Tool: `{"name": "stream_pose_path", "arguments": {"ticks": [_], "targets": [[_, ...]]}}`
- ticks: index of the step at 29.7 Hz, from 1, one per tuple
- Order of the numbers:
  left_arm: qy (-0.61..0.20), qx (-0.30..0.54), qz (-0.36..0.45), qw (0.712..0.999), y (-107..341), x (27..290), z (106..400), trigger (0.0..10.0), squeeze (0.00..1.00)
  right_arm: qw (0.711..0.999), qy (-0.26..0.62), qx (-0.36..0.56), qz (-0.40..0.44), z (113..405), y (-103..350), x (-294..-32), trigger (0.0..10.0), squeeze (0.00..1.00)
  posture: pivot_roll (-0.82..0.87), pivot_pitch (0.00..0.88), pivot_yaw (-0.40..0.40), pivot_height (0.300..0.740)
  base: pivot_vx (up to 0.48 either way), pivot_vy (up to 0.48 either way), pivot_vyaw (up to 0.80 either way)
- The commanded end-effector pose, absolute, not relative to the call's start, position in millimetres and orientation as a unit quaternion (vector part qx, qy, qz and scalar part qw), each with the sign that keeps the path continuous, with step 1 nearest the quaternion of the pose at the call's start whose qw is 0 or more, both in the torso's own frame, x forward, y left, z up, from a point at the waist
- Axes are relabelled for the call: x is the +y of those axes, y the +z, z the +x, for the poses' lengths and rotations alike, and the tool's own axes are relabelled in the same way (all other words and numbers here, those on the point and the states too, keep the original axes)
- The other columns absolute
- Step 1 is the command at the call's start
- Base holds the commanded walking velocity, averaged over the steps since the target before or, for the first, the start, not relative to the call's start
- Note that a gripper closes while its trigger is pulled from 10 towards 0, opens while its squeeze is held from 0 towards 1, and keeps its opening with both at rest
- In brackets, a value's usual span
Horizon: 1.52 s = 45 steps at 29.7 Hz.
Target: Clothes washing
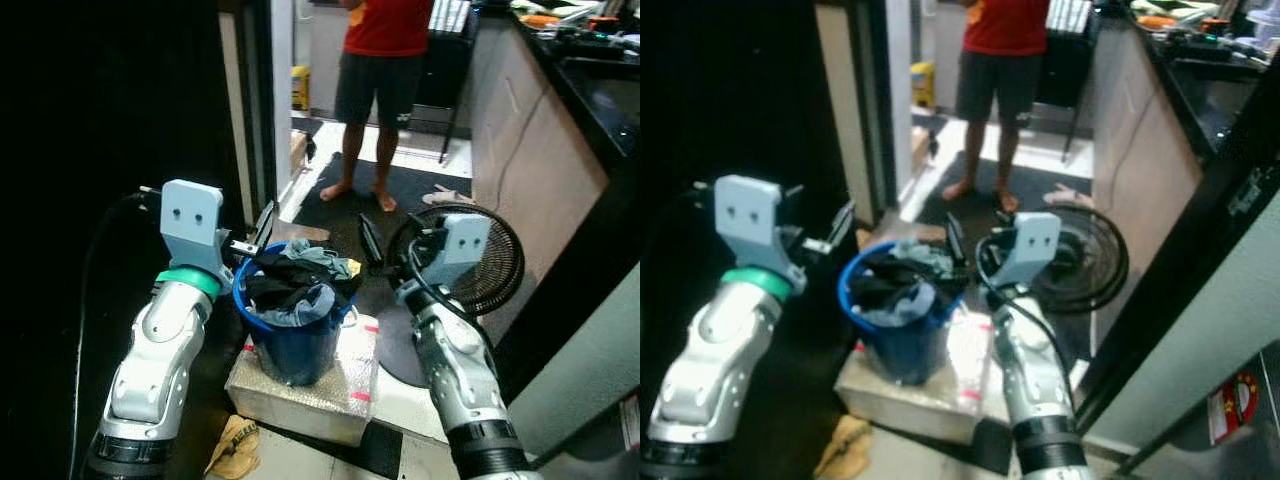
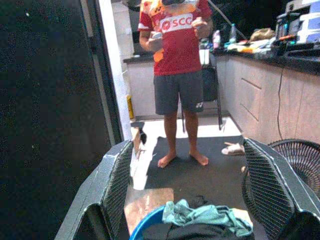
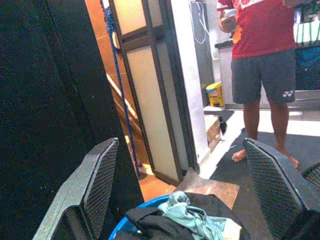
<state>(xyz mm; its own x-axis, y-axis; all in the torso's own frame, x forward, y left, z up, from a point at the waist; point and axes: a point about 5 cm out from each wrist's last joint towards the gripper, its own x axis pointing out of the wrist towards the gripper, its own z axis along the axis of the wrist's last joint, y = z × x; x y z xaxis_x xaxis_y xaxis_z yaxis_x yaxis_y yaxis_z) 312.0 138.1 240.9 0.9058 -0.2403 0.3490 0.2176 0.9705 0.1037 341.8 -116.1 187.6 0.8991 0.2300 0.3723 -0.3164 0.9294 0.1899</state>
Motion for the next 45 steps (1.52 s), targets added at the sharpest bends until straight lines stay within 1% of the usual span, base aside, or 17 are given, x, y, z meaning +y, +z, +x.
{"name": "stream_pose_path", "arguments": {"ticks": [1, 14, 16, 18, 23, 25, 26, 28, 29, 32, 36, 37, 39, 40, 42, 44, 45], "targets": [[-0.109, -0.177, 0.035, 0.978, 237.4, 142.3, 312.8, 10.0, 0.0, 0.964, 0.145, -0.176, 0.134, 340.5, 187.7, -112.4, 10.0, 0.0, 0.05, 0.0, 0.019, 0.74, 0.364, 0.311, 0.0], [-0.108, -0.167, 0.037, 0.979, 231.4, 143.0, 314.3, 10.0, 0.0, 0.968, 0.141, -0.162, 0.126, 340.7, 178.9, -112.8, 10.0, 0.0, 0.05, 0.0, 0.017, 0.74, 0.341, 0.3, 0.0], [-0.114, -0.151, 0.04, 0.981, 222.3, 142.1, 314.9, 10.0, 0.0, 0.972, 0.139, -0.15, 0.116, 340.5, 170.7, -114.6, 10.0, 0.0, 0.05, 0.0, 0.015, 0.74, 0.0, 0.0, 0.0], [-0.153, -0.099, 0.05, 0.982, 192.3, 134.2, 311.8, 10.0, 0.0, 0.978, 0.129, -0.125, 0.102, 338.5, 154.3, -120.8, 10.0, 0.0, 0.04, 0.0, 0.019, 0.74, 0.0, 0.0, 0.0], [-0.161, -0.076, 0.048, 0.983, 179.3, 131.9, 310.8, 10.0, 0.0, 0.981, 0.123, -0.117, 0.096, 338.0, 148.5, -123.4, 10.0, 0.0, 0.04, 0.0, 0.02, 0.74, 0.0, 0.0, 0.0], [-0.161, -0.025, 0.038, 0.986, 150.1, 130.0, 309.7, 10.0, 0.0, 0.987, 0.106, -0.087, 0.084, 336.6, 131.0, -130.3, 10.0, 0.0, 0.04, 0.0, 0.02, 0.74, 0.0, 0.0, 0.0], [-0.161, -0.025, 0.038, 0.986, 150.1, 130.0, 309.7, 10.0, 0.0, 0.987, 0.106, -0.087, 0.084, 336.6, 131.0, -130.3, 10.0, 0.0, 0.04, 0.0, 0.02, 0.74, 0.0, 0.0, 0.0], [-0.161, 0.033, 0.056, 0.985, 113.4, 129.5, 302.6, 10.0, 0.0, 0.994, 0.085, -0.031, 0.059, 329.3, 99.0, -139.2, 10.0, 0.0, 0.04, 0.0, 0.019, 0.74, 0.0, 0.0, 0.0], [-0.161, 0.033, 0.056, 0.985, 113.4, 129.5, 302.6, 10.0, 0.0, 0.994, 0.085, -0.031, 0.059, 329.3, 99.0, -139.2, 10.0, 0.0, 0.04, 0.0, 0.019, 0.74, 0.0, 0.0, 0.0], [-0.165, 0.077, 0.077, 0.98, 84.8, 131.0, 293.0, 10.0, 0.0, 0.996, 0.074, 0.022, 0.041, 317.7, 70.0, -145.5, 10.0, 0.0, 0.04, 0.0, 0.018, 0.74, 0.0, 0.0, 0.0], [-0.165, 0.077, 0.077, 0.98, 84.8, 131.0, 293.0, 10.0, 0.0, 0.996, 0.074, 0.022, 0.041, 317.7, 70.0, -145.5, 10.0, 0.0, 0.04, 0.0, 0.018, 0.74, 0.0, 0.0, 0.0], [-0.171, 0.098, 0.086, 0.977, 71.1, 131.7, 287.8, 10.0, 0.0, 0.996, 0.066, 0.055, 0.035, 309.5, 53.1, -149.2, 10.0, 0.0, 0.04, 0.0, 0.016, 0.74, 0.0, 0.0, 0.0], [-0.171, 0.098, 0.086, 0.977, 71.1, 131.7, 287.8, 10.0, 0.0, 0.996, 0.066, 0.055, 0.035, 309.5, 53.1, -149.2, 10.0, 0.0, 0.04, 0.0, 0.016, 0.74, 0.0, 0.0, 0.0], [-0.179, 0.13, 0.083, 0.972, 55.1, 132.2, 282.3, 10.0, 0.0, 0.993, 0.055, 0.099, 0.033, 296.1, 30.9, -154.6, 10.0, 0.0, 0.04, 0.001, 0.015, 0.74, 0.0, 0.0, 0.0], [-0.179, 0.13, 0.083, 0.972, 55.1, 132.2, 282.3, 10.0, 0.0, 0.993, 0.055, 0.099, 0.033, 296.1, 30.9, -154.6, 10.0, 0.0, 0.04, 0.001, 0.015, 0.74, 0.0, 0.0, 0.0], [-0.186, 0.168, 0.087, 0.964, 33.3, 131.3, 275.0, 10.0, 0.0, 0.987, 0.048, 0.148, 0.029, 278.9, 7.0, -159.6, 10.0, 0.0, 0.03, 0.002, 0.016, 0.74, 0.0, 0.0, 0.0], [-0.186, 0.168, 0.087, 0.964, 33.3, 131.3, 275.0, 10.0, 0.0, 0.987, 0.048, 0.148, 0.029, 278.9, 7.0, -159.6, 10.0, 0.0, 0.03, 0.002, 0.016, 0.74, 0.0, 0.0, 0.0]]}}
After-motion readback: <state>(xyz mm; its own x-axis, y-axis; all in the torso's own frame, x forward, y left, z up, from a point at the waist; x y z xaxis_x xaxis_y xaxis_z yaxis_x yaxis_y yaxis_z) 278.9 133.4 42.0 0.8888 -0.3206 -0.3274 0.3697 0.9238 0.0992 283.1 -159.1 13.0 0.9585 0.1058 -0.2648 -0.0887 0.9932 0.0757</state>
